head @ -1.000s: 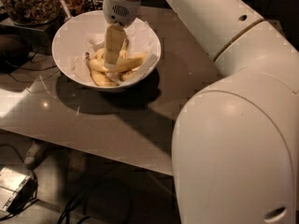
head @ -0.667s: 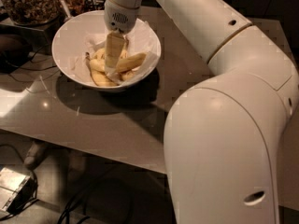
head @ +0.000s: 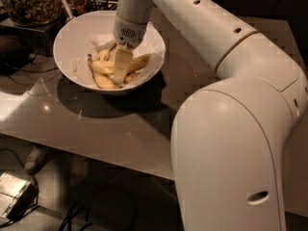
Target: Pick banana from white bowl
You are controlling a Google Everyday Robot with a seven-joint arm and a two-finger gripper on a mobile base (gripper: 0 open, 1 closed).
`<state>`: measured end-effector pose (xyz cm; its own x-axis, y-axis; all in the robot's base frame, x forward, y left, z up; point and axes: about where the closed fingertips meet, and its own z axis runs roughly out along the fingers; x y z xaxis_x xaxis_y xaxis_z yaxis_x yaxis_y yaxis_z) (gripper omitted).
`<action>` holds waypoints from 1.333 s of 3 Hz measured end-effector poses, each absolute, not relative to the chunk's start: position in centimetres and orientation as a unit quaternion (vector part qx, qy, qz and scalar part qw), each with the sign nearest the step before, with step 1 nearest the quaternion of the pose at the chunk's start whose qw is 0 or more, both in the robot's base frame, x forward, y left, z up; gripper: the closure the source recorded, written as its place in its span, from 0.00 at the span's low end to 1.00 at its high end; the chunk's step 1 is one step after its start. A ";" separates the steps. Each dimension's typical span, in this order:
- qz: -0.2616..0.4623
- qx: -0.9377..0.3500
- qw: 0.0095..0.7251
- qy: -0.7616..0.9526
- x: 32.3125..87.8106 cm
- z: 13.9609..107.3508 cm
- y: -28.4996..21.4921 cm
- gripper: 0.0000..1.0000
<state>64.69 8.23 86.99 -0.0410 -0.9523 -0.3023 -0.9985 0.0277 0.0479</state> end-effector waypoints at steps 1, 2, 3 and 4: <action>0.123 -0.685 0.105 0.710 65.3 86.8 8.9 0.70; 0.123 -0.685 0.105 0.710 65.3 86.8 8.9 0.92; 0.136 -0.690 0.141 0.697 64.5 88.6 8.6 1.00; 0.136 -0.697 0.190 0.678 62.0 92.1 7.5 1.00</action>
Offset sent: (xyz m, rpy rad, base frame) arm 0.0052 0.0056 -0.0015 0.0147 -0.0154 -0.0041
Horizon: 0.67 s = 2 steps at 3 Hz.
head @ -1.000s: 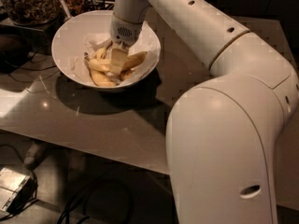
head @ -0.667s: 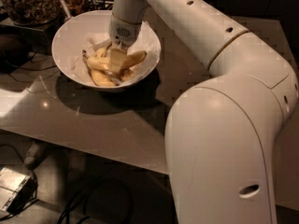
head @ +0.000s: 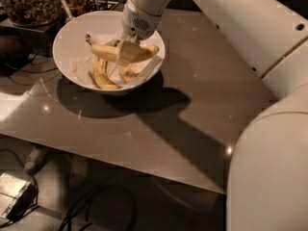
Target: Pick banana from white bowl
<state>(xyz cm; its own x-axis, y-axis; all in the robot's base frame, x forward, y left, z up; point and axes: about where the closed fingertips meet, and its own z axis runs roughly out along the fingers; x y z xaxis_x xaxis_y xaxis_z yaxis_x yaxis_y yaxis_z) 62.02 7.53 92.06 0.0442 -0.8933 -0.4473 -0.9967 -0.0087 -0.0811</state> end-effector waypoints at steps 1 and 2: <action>0.125 -0.702 0.217 0.666 59.1 95.3 6.4 1.00; 0.100 -0.705 0.223 0.666 56.1 97.9 5.3 1.00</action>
Offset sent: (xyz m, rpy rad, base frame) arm -0.0964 -0.0404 0.0932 -0.0481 -0.1518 -0.0129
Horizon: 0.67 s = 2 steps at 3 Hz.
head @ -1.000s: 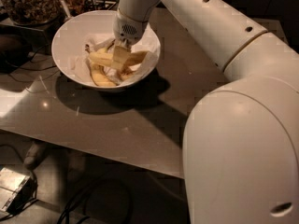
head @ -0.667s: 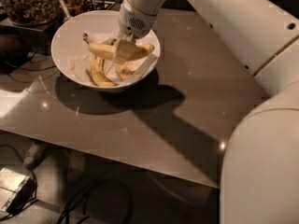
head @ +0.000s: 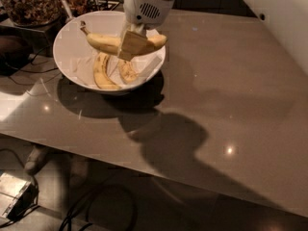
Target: Pick banana from white bowl
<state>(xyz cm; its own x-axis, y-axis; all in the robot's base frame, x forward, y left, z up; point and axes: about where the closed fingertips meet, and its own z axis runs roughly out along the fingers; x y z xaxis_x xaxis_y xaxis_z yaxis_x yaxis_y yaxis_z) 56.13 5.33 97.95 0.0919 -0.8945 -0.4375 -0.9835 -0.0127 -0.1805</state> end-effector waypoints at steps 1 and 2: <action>0.091 -0.696 0.221 0.677 53.7 99.1 3.8 1.00; 0.095 -0.677 0.211 0.699 51.7 98.5 1.9 1.00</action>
Offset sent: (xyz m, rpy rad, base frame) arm -0.0679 -0.0615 -0.0021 -0.0312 0.0757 -0.1491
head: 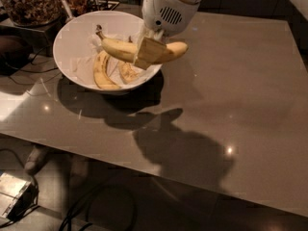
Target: Pick banana from white bowl
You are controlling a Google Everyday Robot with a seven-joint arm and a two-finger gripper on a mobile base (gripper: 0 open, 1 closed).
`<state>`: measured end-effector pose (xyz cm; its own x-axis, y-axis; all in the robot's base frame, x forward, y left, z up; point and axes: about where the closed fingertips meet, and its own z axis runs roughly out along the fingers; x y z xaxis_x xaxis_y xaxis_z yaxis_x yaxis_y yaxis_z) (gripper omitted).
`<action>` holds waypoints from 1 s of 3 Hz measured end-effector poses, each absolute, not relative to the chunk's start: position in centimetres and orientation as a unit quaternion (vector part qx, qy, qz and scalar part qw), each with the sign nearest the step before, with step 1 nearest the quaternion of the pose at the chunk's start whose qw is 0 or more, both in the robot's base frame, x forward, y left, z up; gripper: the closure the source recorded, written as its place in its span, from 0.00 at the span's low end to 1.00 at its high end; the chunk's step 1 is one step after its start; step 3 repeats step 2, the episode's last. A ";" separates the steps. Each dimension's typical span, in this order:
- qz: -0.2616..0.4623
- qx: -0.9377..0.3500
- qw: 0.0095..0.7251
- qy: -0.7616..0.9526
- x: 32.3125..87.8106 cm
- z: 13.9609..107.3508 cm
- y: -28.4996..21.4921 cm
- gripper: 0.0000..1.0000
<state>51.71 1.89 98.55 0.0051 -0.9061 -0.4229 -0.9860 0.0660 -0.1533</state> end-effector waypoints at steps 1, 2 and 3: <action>0.111 -0.647 0.200 0.728 50.5 96.9 -0.4 1.00; 0.112 -0.644 0.197 0.730 50.3 96.6 -0.7 1.00; 0.112 -0.644 0.197 0.730 50.3 96.6 -0.7 1.00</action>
Offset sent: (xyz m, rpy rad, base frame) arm -0.0111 -0.0195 -0.0147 0.0131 0.0493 -0.0624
